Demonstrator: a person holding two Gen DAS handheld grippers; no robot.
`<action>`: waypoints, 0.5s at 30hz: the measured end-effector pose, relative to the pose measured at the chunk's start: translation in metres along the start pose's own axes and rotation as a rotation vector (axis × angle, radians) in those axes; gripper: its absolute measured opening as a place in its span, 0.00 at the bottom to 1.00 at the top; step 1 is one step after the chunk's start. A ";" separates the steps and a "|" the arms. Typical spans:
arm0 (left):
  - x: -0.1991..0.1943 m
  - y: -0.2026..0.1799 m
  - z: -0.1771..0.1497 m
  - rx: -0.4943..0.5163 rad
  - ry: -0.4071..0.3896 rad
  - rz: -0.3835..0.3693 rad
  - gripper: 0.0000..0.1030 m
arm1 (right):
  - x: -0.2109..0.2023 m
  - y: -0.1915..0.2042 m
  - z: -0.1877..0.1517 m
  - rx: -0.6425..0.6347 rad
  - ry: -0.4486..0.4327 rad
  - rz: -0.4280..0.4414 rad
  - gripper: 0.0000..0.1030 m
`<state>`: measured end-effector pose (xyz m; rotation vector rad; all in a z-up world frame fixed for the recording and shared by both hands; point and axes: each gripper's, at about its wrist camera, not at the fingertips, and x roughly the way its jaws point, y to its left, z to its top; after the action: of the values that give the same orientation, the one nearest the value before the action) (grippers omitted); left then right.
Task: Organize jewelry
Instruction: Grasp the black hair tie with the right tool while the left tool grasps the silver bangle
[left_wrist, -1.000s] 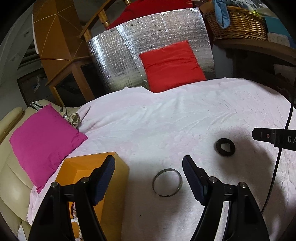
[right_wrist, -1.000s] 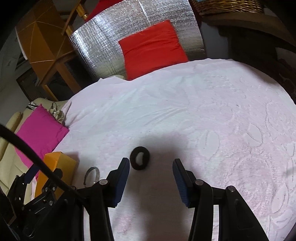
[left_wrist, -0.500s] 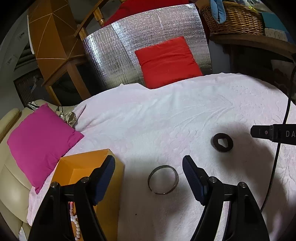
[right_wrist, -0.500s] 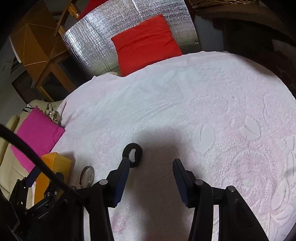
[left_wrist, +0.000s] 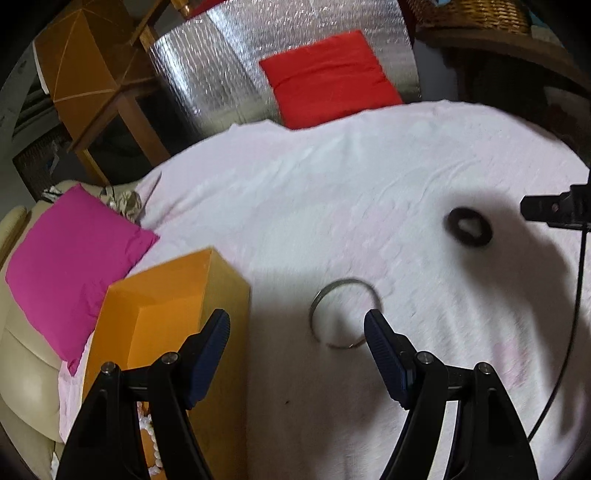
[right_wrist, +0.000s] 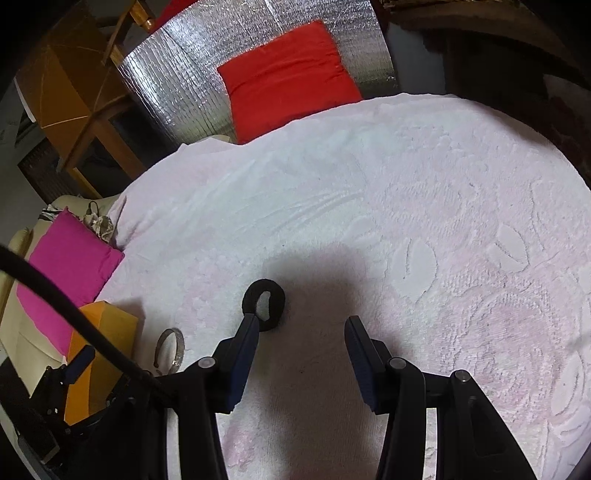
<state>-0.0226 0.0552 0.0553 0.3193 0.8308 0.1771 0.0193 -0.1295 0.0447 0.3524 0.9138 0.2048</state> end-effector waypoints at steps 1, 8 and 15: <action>0.002 0.002 -0.001 -0.003 0.009 0.001 0.74 | 0.002 0.001 0.000 -0.003 0.003 -0.004 0.50; 0.014 0.010 -0.010 -0.005 0.058 0.000 0.74 | 0.030 0.018 -0.004 -0.061 0.041 -0.035 0.50; 0.013 0.010 -0.014 0.016 0.056 -0.004 0.74 | 0.056 0.032 -0.002 -0.106 0.020 -0.091 0.49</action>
<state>-0.0250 0.0716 0.0407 0.3290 0.8882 0.1762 0.0507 -0.0813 0.0144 0.2101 0.9323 0.1724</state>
